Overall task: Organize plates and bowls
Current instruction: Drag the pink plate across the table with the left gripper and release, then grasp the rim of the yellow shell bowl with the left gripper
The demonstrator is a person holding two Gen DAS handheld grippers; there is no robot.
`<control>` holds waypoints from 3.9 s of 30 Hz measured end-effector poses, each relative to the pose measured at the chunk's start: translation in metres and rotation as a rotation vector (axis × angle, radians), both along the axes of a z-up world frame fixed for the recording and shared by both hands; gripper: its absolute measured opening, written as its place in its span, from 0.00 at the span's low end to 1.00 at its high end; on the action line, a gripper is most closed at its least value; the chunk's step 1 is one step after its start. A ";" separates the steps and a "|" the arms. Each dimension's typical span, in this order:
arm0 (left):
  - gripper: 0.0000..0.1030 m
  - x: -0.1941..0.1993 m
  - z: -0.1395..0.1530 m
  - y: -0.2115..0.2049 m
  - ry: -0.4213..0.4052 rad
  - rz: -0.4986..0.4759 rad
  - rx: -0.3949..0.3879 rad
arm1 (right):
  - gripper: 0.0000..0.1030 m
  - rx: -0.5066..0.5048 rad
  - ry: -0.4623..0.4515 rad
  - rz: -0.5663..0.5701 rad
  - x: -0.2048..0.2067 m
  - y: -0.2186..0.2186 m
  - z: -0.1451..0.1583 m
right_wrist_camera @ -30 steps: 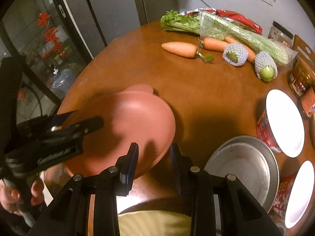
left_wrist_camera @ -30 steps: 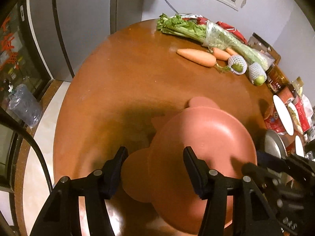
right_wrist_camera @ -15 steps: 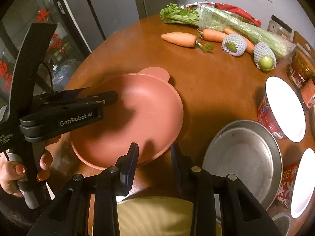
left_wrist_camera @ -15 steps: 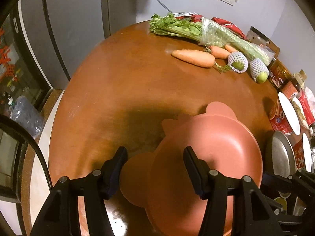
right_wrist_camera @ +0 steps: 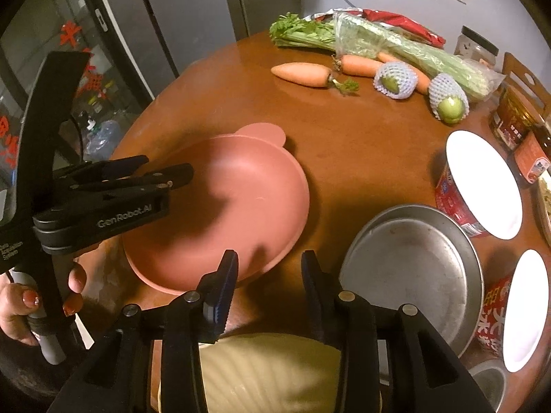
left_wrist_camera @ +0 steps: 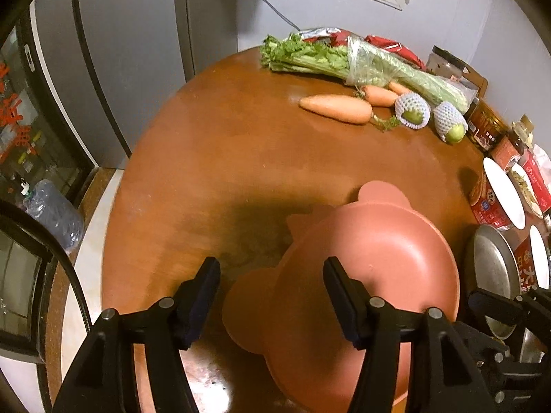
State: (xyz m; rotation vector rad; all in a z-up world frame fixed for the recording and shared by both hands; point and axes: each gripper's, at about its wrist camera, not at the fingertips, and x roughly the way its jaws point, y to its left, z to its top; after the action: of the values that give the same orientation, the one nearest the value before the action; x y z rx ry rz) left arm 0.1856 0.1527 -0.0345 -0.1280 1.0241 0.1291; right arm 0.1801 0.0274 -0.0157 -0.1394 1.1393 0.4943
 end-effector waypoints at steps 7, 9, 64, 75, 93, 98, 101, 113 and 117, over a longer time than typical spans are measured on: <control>0.61 -0.014 0.020 -0.007 -0.030 -0.016 0.024 | 0.39 0.033 -0.033 -0.020 -0.008 -0.011 0.015; 0.63 -0.021 0.028 -0.012 -0.049 -0.027 0.028 | 0.39 0.042 -0.041 -0.027 -0.011 -0.015 0.020; 0.66 -0.130 -0.009 -0.120 0.065 -0.228 -0.028 | 0.46 0.078 -0.017 -0.106 -0.162 -0.109 0.009; 0.66 -0.125 -0.011 -0.106 0.046 -0.196 -0.021 | 0.47 0.062 0.018 -0.096 -0.149 -0.092 -0.004; 0.66 -0.128 -0.009 -0.058 0.024 -0.110 -0.107 | 0.47 0.047 -0.004 -0.017 -0.138 -0.062 0.002; 0.66 -0.132 -0.009 -0.059 0.021 -0.116 -0.113 | 0.47 0.041 -0.015 -0.053 -0.118 -0.066 -0.001; 0.64 -0.134 -0.009 -0.062 0.017 -0.135 -0.124 | 0.47 0.051 0.001 -0.048 -0.109 -0.063 -0.007; 0.43 -0.134 -0.007 -0.082 0.012 -0.184 -0.131 | 0.27 0.015 -0.039 -0.028 -0.101 -0.058 -0.012; 0.43 -0.133 -0.006 -0.082 0.026 -0.187 -0.147 | 0.27 0.016 -0.045 -0.031 -0.106 -0.062 -0.007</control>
State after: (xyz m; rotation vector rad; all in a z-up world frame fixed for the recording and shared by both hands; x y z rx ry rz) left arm 0.0528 0.0702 -0.0404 -0.1636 1.0655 -0.1156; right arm 0.0740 -0.0342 -0.0225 -0.1183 1.0920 0.4709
